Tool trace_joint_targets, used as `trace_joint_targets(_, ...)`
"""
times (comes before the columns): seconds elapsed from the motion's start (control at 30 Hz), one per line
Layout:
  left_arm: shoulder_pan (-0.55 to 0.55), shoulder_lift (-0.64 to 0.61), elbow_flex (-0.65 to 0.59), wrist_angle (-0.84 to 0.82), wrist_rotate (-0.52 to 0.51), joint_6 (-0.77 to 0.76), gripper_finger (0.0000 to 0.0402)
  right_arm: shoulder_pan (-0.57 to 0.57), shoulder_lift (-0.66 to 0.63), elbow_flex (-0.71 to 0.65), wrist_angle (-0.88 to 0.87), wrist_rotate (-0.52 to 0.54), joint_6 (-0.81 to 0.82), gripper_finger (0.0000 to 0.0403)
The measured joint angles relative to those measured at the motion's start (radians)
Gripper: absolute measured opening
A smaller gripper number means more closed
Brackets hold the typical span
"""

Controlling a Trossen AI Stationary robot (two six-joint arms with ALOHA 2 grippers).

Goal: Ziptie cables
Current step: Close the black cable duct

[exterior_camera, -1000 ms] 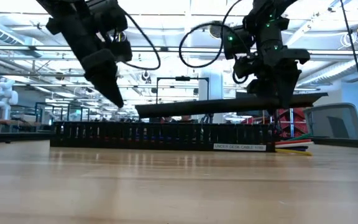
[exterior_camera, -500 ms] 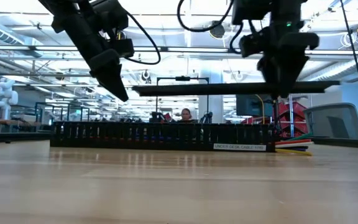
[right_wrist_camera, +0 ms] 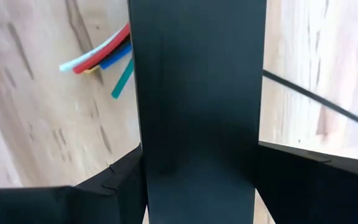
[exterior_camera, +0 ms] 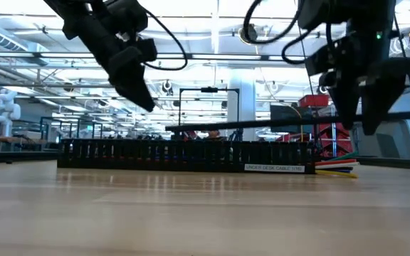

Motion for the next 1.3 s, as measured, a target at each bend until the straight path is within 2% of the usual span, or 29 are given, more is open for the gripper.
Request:
trace_joint_targets(0.1,-0.004,0.0,0.036,0.009,0.029,-0.009,0.0216,0.0,0.0,-0.039,0.053,0.001,0.008,0.0235)
trace_joint_targets(0.4,-0.005,-0.001,0.113,0.033,0.017,0.0,0.0216,-0.001,0.0,-0.123,0.185,0.021,0.024,0.0235)
trace_joint_targets(1.3,-0.042,0.0,0.119,0.057,0.022,0.0,0.0216,-0.037,0.001,-0.178,0.303,0.001,-0.055,0.0235)
